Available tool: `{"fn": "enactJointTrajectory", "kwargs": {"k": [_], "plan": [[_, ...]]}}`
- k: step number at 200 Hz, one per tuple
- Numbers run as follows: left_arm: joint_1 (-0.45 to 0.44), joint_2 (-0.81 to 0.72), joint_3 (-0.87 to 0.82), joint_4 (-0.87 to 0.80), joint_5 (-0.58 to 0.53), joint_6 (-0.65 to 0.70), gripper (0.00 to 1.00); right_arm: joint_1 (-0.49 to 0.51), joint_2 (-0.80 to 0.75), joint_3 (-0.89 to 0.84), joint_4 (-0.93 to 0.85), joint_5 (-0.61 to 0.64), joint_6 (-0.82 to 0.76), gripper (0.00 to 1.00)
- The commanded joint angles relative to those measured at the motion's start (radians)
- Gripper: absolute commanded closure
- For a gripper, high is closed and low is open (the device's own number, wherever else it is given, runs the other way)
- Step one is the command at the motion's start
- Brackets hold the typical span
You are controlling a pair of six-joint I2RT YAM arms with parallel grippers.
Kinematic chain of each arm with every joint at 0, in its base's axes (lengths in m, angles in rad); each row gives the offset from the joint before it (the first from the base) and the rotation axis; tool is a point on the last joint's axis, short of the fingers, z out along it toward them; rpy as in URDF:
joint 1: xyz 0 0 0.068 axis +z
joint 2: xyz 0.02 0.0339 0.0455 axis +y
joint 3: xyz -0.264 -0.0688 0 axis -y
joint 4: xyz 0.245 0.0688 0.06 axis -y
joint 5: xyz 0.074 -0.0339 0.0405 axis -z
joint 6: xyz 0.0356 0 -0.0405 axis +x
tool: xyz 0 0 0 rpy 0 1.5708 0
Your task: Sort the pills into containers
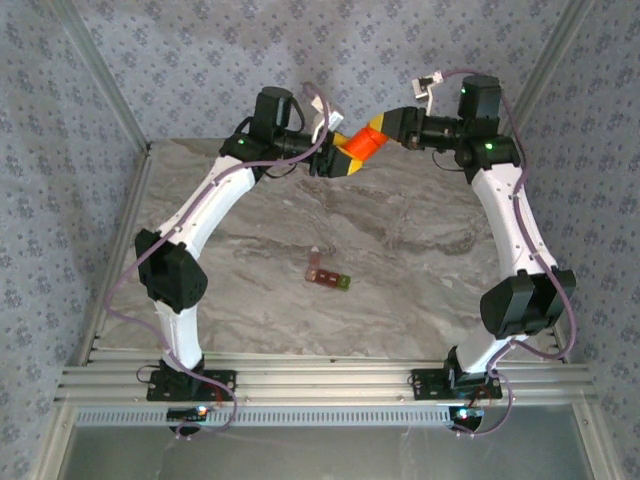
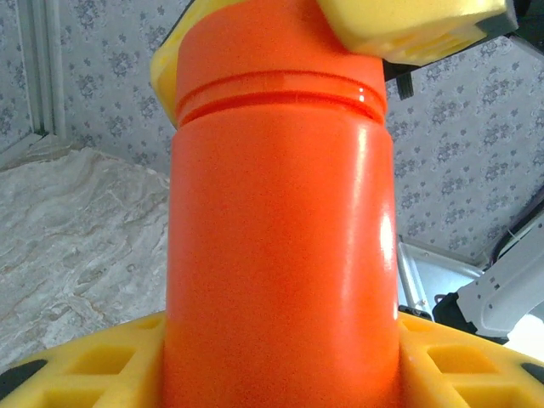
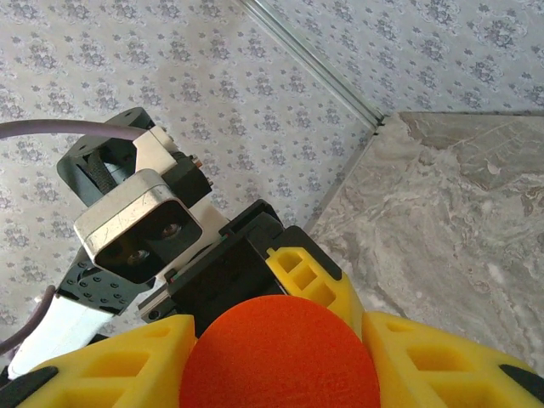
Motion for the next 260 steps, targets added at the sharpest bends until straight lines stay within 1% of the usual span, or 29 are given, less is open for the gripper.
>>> {"fn": "enactJointTrajectory", "kwargs": {"k": [1,10,19,33,49,75,107,128,172,185,260], "plan": [[-0.003,0.006,0.048,0.029,-0.001,0.002,1.0,0.036,0.0,-0.005,-0.018,-0.003,0.045,0.56],[-0.003,0.006,0.049,0.029,-0.022,0.008,1.0,0.038,-0.003,-0.024,-0.014,0.032,0.078,0.58],[-0.004,0.004,0.05,0.019,-0.053,0.027,1.0,0.043,-0.012,-0.056,-0.002,0.069,0.142,0.58],[-0.013,-0.002,0.052,-0.009,-0.121,0.074,1.0,0.054,-0.029,-0.107,0.004,0.147,0.2,0.58],[-0.026,-0.008,0.05,-0.032,-0.197,0.129,1.0,0.078,-0.055,-0.16,0.005,0.236,0.258,0.58],[-0.053,-0.015,0.036,-0.033,-0.289,0.184,1.0,0.13,-0.088,-0.246,0.063,0.37,0.39,0.59],[-0.079,-0.023,0.005,-0.017,-0.363,0.227,1.0,0.191,-0.101,-0.27,0.068,0.481,0.453,0.6],[-0.084,-0.028,-0.018,0.005,-0.376,0.227,1.0,0.202,-0.099,-0.267,0.075,0.5,0.47,0.59],[-0.082,-0.044,-0.046,0.055,-0.372,0.198,1.0,0.195,-0.097,-0.24,0.064,0.497,0.469,0.57],[-0.079,-0.049,-0.082,0.07,-0.366,0.186,1.0,0.19,-0.095,-0.236,0.065,0.492,0.469,0.57],[-0.074,-0.049,-0.089,0.087,-0.349,0.167,1.0,0.175,-0.09,-0.203,0.055,0.478,0.462,0.53]]}}
